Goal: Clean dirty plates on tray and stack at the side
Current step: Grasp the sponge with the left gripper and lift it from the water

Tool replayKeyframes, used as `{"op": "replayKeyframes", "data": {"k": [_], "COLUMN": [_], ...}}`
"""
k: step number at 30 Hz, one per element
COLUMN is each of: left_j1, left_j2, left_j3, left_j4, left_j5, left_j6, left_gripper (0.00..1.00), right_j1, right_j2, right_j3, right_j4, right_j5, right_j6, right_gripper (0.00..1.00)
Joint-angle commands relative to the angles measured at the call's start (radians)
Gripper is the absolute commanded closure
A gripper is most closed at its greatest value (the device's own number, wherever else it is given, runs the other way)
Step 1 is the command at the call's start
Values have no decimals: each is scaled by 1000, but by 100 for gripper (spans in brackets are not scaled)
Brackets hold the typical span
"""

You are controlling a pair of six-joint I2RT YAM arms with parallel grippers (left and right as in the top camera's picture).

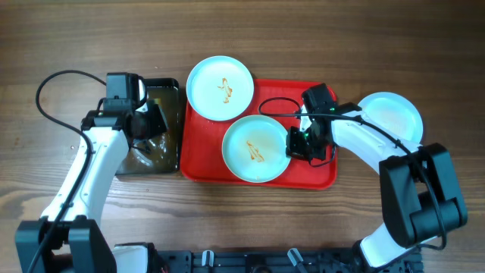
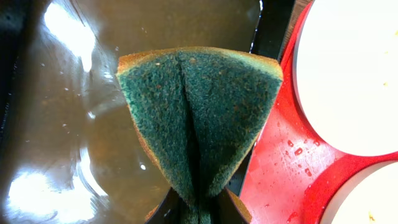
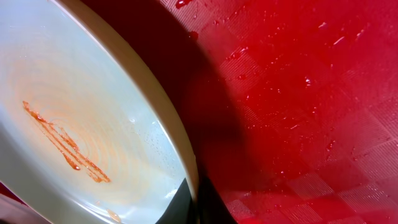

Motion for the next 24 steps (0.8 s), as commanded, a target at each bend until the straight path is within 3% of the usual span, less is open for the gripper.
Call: {"op": "replayKeyframes", "data": {"k": [1,7,24], "left_j1": [0,0,0], "left_j2": [-42,-122,-381], "left_j3": [2,2,2], "left_j4": [1,30,120], "left_j5": [8,-69,-71], "left_j6": [25,26,56], "left_gripper": [96,96,96], "right_j1": [6,6,6], "right_j2": [-9,-9,-9], "right_j3": [-9,-9,-9], "right_j4": [5,5,5], "right_j5": [40,40,40], "right_j6": [13,13,13], "right_gripper": [96,96,96]}}
